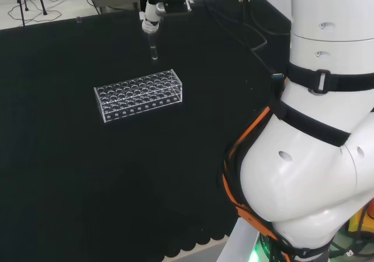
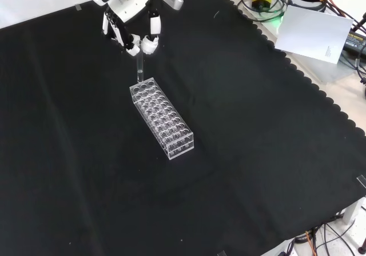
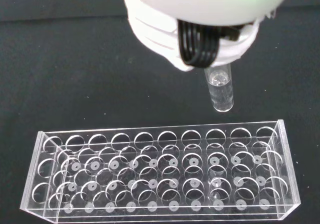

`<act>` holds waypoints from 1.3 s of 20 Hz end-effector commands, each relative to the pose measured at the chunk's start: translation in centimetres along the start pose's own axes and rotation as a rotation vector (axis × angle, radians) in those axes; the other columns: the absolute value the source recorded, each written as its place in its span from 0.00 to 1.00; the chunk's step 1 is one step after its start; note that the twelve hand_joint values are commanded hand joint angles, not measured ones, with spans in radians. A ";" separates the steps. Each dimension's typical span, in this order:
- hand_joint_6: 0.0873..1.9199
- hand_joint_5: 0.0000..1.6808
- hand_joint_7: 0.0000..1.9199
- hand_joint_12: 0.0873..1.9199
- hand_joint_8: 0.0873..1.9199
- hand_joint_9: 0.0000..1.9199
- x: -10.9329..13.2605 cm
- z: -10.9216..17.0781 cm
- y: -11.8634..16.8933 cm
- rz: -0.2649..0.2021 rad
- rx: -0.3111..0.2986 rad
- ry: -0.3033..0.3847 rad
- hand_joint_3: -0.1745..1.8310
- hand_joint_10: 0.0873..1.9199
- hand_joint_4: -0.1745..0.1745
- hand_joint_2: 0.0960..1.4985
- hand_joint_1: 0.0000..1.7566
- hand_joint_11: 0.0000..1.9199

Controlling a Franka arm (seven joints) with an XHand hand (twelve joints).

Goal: Put the test tube back in the rack.

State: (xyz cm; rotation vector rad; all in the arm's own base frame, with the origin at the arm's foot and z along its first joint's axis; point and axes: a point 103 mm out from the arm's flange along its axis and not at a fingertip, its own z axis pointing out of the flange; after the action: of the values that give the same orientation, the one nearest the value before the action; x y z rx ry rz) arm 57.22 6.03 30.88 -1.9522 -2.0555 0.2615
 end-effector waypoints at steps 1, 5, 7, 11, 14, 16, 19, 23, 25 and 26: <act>0.25 0.80 0.74 0.61 0.34 0.76 -0.8 0.4 0.3 0.007 0.008 0.000 0.45 0.02 0.00 0.34 0.82 0.42; 0.25 0.80 0.74 0.61 0.34 0.76 -1.5 1.0 0.6 0.020 0.020 0.022 0.45 0.02 0.00 0.34 0.82 0.42; 0.25 0.80 0.74 0.61 0.34 0.76 -1.7 1.5 0.7 0.024 0.029 0.032 0.45 0.02 0.00 0.34 0.82 0.42; 0.25 0.80 0.74 0.61 0.34 0.76 -2.1 2.3 1.0 0.028 0.042 0.046 0.45 0.02 0.00 0.34 0.82 0.42; 0.25 0.80 0.74 0.61 0.34 0.76 -2.3 2.8 1.4 0.031 0.050 0.054 0.45 0.02 0.00 0.33 0.82 0.42; 0.25 0.80 0.74 0.61 0.34 0.76 -2.3 3.0 1.6 0.032 0.054 0.061 0.45 0.02 0.00 0.33 0.82 0.42; 0.25 0.80 0.74 0.61 0.34 0.76 -2.4 3.4 1.9 0.033 0.059 0.067 0.45 0.02 0.00 0.33 0.82 0.42; 0.25 0.80 0.74 0.61 0.34 0.76 -2.4 3.5 2.1 0.038 0.067 0.073 0.45 0.02 0.00 0.33 0.82 0.42; 0.22 0.80 0.78 0.61 0.34 0.75 -2.6 4.0 2.4 0.040 0.073 0.076 0.38 0.05 0.00 0.39 0.82 0.42; 0.19 0.80 0.81 0.61 0.32 0.73 -2.7 4.2 2.5 0.042 0.076 0.079 0.30 0.10 0.00 0.45 0.81 0.42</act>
State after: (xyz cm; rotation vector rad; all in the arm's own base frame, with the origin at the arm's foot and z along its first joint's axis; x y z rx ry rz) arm 58.11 3.99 26.75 -1.9348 -1.9472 0.2597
